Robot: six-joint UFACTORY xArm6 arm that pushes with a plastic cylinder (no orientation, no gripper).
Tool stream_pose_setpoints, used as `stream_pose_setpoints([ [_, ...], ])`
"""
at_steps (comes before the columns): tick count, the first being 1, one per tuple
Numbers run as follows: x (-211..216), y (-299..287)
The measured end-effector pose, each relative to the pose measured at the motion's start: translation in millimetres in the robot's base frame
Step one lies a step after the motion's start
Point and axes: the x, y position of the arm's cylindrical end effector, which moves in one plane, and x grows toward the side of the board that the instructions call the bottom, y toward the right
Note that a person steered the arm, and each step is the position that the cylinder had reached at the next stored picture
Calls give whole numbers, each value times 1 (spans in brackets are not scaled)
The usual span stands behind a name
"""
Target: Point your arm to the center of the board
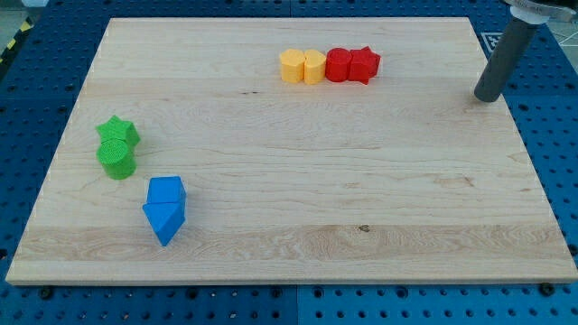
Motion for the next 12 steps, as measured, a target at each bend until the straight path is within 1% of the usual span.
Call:
stream_pose_setpoints([
  [2,0,-4],
  [4,4,-39],
  [5,5,-45],
  [10,5,-56],
  [11,5,-91],
  [12,5,-148],
])
